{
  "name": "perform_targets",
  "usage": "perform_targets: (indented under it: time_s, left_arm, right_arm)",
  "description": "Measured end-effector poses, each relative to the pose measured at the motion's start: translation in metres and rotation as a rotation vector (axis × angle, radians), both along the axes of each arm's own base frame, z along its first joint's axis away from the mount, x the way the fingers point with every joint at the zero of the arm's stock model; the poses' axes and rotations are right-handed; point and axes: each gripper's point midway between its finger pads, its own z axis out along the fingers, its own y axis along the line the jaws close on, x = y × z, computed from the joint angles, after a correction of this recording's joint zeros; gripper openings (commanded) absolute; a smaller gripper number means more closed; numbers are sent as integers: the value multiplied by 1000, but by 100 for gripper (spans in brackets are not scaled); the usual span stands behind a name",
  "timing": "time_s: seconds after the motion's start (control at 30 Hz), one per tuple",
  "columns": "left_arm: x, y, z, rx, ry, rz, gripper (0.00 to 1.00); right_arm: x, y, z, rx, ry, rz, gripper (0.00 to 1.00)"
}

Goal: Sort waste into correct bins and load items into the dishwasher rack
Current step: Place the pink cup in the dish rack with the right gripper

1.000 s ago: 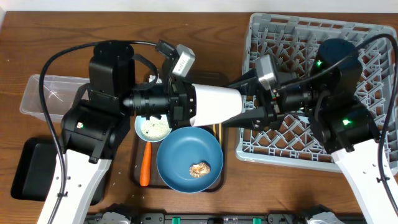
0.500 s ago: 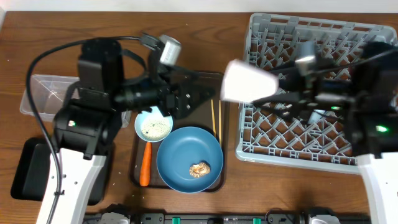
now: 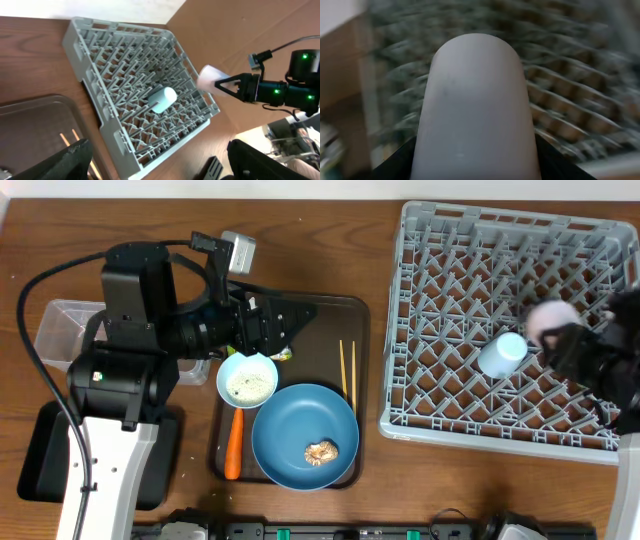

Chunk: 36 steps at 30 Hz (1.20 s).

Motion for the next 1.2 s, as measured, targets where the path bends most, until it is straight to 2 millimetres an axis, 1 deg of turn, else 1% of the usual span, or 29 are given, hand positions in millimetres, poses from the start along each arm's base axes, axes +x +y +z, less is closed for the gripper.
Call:
perform_targets:
  time_s: [0.13,0.27,0.33,0.43,0.53,0.63,0.7,0.73,0.8,0.87,0.9,1.0,1.1,1.17,1.2]
  left_arm:
    - [-1,1,-4,9,21,9,88]
    - [-3,2,-9,15,49,12,88]
    - [-3,2,-9,16,50,14,88]
    - [-3,2,-9,17,50,15,88]
    - [-3,2,-9,17,51,15,88]
    - [-3,2,-9,17,51,15,88]
    - [-3,2,-9,17,51,15,88]
    - [-3,2,-10,17,51,15,88]
    - [-3,3,-10,19,50,17,88]
    - [-2,5,-13,32,56,27,88]
    - [-2,7,-18,52,68,41,88]
    - [-2,18,-35,119,121,103,88]
    - [-3,31,-53,197,181,171,88]
    - [-4,39,-63,243,213,208,88]
    - [-5,43,-68,264,226,223,88]
  right_arm:
    - [-12,-30,-16,-56,98,-164,50]
    - [-13,-45,-32,-62,171,-242,50]
    - [-9,-49,-42,-49,201,-254,50]
    - [3,-53,-58,-31,230,-261,50]
    - [16,-53,-74,7,252,-250,50]
    - [23,-51,-89,41,279,-243,54]
    - [26,-50,-98,62,298,-241,63]
    - [28,-50,-103,74,308,-246,65]
    - [30,-48,-112,96,333,-245,73]
    - [31,-48,-119,108,351,-247,77]
    - [32,-48,-123,115,358,-251,79]
    - [34,-47,-125,122,359,-248,80]
    - [39,-41,-120,151,332,-219,78]
    - [47,-32,-107,185,273,-160,77]
    - [53,-25,-96,202,223,-119,77]
